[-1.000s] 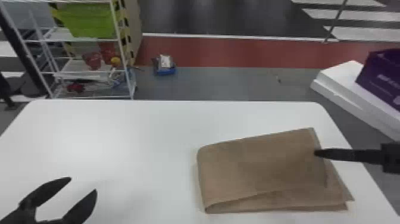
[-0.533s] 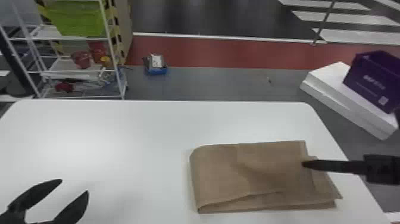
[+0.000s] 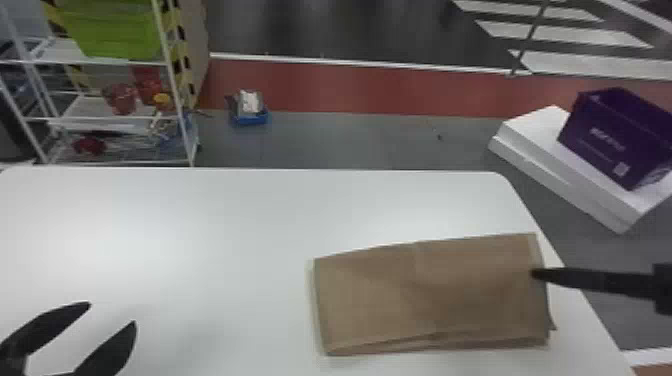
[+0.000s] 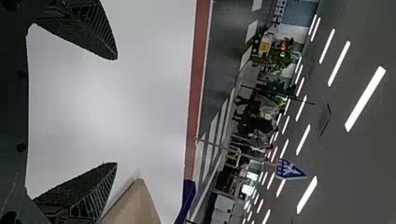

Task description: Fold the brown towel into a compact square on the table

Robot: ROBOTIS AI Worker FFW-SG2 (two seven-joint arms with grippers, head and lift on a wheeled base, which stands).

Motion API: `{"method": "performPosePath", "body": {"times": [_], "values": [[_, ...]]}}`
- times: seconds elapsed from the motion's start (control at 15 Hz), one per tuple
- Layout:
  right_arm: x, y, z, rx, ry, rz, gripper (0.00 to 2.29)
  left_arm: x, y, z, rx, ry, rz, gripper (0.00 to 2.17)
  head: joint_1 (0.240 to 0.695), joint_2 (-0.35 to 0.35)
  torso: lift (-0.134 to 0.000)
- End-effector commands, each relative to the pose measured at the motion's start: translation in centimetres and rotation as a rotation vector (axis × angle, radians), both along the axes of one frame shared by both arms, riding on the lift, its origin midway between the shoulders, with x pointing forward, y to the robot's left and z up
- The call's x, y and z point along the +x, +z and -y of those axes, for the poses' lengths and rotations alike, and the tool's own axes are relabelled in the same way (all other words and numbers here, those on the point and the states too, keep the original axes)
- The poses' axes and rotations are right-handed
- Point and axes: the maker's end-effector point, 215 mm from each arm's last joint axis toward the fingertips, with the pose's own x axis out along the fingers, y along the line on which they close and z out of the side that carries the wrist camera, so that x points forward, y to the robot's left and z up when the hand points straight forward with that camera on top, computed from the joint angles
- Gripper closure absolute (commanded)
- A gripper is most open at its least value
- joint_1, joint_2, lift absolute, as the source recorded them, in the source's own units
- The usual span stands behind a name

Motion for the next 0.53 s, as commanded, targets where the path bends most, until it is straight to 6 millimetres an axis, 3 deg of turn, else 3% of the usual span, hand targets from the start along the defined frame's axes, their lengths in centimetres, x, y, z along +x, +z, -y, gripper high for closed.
{"method": "performPosePath", "body": {"times": [0.0,0.07,0.2,0.47], "values": [[-2.0,-4.3,1.5,-0.008,-0.051,-0.113,1.11,0.1,-0.1,0.1,-0.005,0.001,-0.001,0.07,0.695,-0.160,-0.124],[-1.9,-5.0,2.7,-0.010,-0.082,-0.133,1.11,0.1,-0.1,0.3,-0.007,-0.003,-0.001,0.07,0.695,-0.169,-0.124],[-0.4,-4.5,4.5,-0.003,-0.117,-0.128,1.11,0.1,-0.1,0.5,-0.004,-0.006,-0.001,0.07,0.695,-0.201,-0.124],[2.6,-3.1,6.2,0.002,-0.157,-0.104,1.10,0.1,-0.1,0.4,-0.004,-0.006,-0.001,0.07,0.695,-0.243,-0.124]]}}
